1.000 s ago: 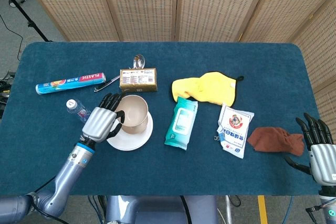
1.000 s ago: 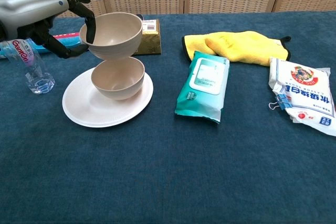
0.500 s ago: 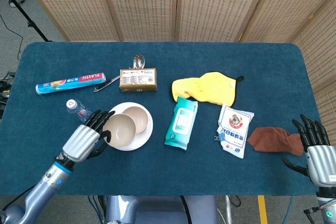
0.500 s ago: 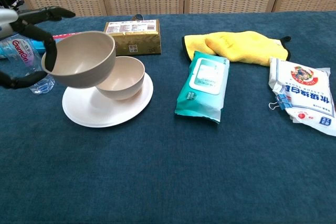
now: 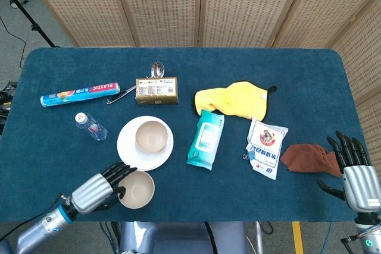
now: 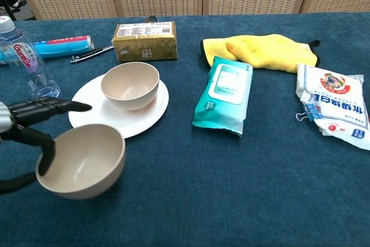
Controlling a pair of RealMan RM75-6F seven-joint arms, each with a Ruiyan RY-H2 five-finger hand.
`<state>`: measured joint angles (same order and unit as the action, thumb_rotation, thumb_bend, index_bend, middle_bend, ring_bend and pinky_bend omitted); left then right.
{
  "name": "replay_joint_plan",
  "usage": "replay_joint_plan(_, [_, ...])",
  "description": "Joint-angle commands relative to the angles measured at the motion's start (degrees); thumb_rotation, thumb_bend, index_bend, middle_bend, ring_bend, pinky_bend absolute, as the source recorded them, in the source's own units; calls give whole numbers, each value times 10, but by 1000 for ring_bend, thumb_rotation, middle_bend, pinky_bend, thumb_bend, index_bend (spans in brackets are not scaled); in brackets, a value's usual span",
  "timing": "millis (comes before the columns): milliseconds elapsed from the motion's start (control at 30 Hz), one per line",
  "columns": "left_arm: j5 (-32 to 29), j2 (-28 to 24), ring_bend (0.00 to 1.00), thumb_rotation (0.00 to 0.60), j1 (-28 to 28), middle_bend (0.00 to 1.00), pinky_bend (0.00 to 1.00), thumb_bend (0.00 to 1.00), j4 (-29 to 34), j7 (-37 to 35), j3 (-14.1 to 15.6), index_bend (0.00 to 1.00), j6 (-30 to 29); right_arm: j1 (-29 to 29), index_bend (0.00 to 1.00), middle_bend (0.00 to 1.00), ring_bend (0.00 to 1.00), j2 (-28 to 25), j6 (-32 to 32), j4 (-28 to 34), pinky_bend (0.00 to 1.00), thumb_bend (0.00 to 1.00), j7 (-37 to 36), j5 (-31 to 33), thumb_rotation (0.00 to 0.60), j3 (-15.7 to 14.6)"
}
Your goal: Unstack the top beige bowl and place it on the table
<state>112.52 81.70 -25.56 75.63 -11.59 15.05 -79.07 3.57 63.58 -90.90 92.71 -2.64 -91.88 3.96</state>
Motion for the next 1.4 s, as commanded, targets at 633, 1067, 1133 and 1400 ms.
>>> replay_joint_plan(633, [-27, 65, 0, 600, -13, 0, 0, 276, 13, 88, -37, 330, 52, -1, 45, 0, 0, -4, -2, 1, 0, 0, -6, 4, 600, 2])
replay_joint_plan(1067, [18, -23, 0, 600, 11, 0, 0, 192, 66, 81, -31, 194, -77, -1, 45, 0, 0, -2, -1, 3, 0, 0, 1, 1, 600, 0])
replay_joint_plan(1133, [17, -55, 0, 600, 26, 0, 0, 153, 81, 87, -31, 75, -115, 0, 45, 0, 0, -2, -1, 3, 0, 0, 1, 1, 600, 0])
replay_joint_plan(1400, [-133, -183, 0, 600, 147, 0, 0, 49, 183, 141, -32, 0, -194, -1, 45, 0, 0, 2, -6, 5, 0, 0, 10, -9, 600, -3])
